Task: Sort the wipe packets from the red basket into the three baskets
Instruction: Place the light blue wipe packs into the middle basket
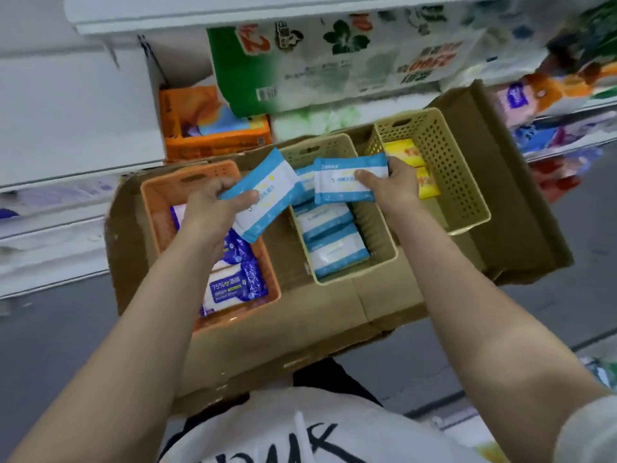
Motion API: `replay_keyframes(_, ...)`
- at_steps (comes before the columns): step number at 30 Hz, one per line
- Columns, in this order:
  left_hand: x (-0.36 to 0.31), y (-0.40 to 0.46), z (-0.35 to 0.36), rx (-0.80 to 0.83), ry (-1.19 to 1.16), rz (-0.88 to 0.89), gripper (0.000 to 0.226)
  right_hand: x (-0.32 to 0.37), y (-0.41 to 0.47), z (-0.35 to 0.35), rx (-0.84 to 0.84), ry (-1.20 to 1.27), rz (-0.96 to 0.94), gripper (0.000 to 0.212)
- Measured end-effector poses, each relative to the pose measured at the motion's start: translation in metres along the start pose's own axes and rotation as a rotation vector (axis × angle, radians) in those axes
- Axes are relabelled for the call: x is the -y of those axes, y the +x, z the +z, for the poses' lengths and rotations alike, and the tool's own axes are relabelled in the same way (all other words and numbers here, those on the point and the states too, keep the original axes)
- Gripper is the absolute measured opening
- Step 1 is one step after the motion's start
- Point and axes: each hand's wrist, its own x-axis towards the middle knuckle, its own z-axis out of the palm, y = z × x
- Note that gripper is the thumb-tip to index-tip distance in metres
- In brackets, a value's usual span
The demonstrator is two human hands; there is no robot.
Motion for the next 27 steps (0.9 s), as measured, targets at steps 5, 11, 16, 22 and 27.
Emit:
replay_keyframes(5,0.014,-0.002,0.015,-0.169,-0.079,-0.047,0.032,-0.009,0.046,0.024,0.140,-0.114,-0.057,0.028)
replay_keyframes(11,0.020,0.003,0.014,-0.270,-0.106,-0.088,0.026,-0.009,0.080,0.062,0.285,-0.254,-0.097,0.038)
replay_keyframes(16,0.025,0.010,0.024,-0.297,-0.114,-0.107,0.026,-0.013,0.078,0.075,0.276,-0.489,-0.265,0.059)
replay_keyframes(22,0.024,0.016,0.036,-0.280,-0.105,-0.133,0.025,-0.032,0.073,0.082,0.318,-0.736,-0.554,0.047)
replay_keyframes(27,0.024,0.022,0.035,-0.287,-0.077,-0.157,0.037,-0.033,0.085,0.091,0.416,-0.770,-0.558,0.038)
